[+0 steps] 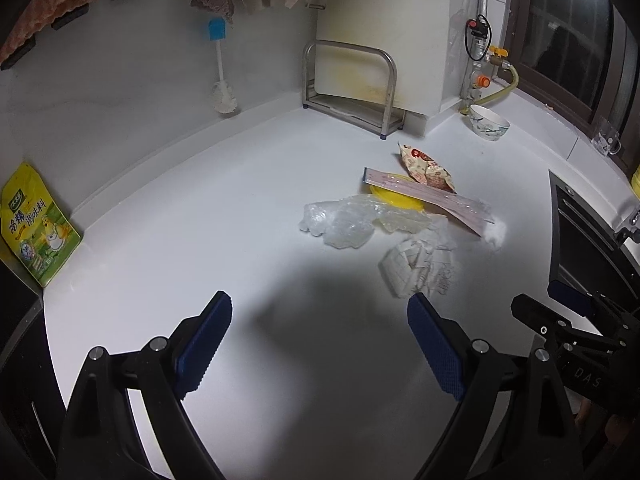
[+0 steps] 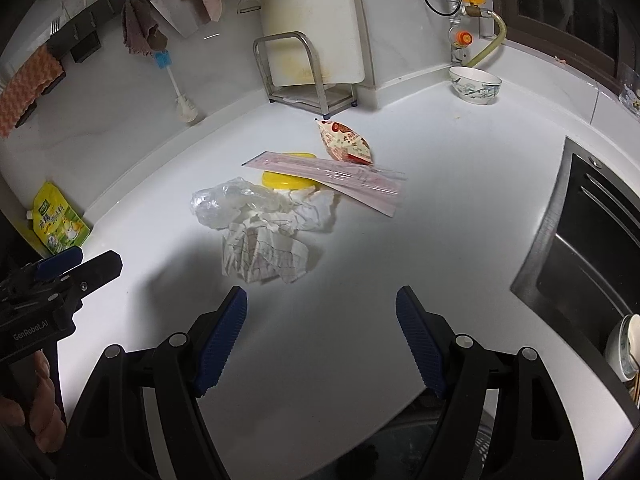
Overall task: Collect trash
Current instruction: 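Move both tools back toward the remaining plastic bags on the counter, then grasp the white paper tissue with the right tool while the left tool grasps a clear plastic bag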
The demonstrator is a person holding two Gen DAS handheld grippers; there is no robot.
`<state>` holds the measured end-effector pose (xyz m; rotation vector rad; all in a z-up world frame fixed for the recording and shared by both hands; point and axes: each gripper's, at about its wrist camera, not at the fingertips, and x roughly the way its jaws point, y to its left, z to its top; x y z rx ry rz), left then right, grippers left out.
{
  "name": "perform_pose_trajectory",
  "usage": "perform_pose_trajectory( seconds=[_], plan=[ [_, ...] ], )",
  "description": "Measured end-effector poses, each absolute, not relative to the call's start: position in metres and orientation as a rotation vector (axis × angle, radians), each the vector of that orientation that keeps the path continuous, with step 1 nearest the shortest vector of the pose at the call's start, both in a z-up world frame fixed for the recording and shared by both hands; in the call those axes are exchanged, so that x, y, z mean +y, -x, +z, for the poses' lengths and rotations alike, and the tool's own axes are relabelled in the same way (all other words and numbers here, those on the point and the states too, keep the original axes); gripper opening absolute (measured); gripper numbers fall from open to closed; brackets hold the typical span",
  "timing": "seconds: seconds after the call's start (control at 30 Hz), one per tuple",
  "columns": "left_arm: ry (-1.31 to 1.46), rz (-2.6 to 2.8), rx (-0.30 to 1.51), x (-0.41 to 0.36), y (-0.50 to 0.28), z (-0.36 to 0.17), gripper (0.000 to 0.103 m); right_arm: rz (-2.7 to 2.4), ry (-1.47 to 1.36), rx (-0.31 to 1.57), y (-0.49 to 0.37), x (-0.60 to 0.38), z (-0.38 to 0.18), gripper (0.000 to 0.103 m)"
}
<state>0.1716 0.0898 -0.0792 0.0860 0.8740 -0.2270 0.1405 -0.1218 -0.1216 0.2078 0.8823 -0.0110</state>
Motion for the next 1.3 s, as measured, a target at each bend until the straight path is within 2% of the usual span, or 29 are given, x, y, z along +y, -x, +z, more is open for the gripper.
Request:
perform_pose_trajectory(
  seconds=[0.8,1.0,1.3],
  plan=[
    [-0.078,-0.23,0.894,0.124,-0.224,-0.103,0.088,-0.007,-0.203,0.948,-0.21,-0.076,-0.151,0.076],
    [-0.065,-0.231,0.907,0.127,-0.228,-0.11,0.088,-0.01,-0.19,1.004,-0.229,-0.066,-0.168,0.077],
    [-0.051,-0.224,0.918,0.131,-0.228,-0.115,0.088,-0.04,-0.144,0.988,-0.242,-0.056,-0.176,0.077]
  ],
)
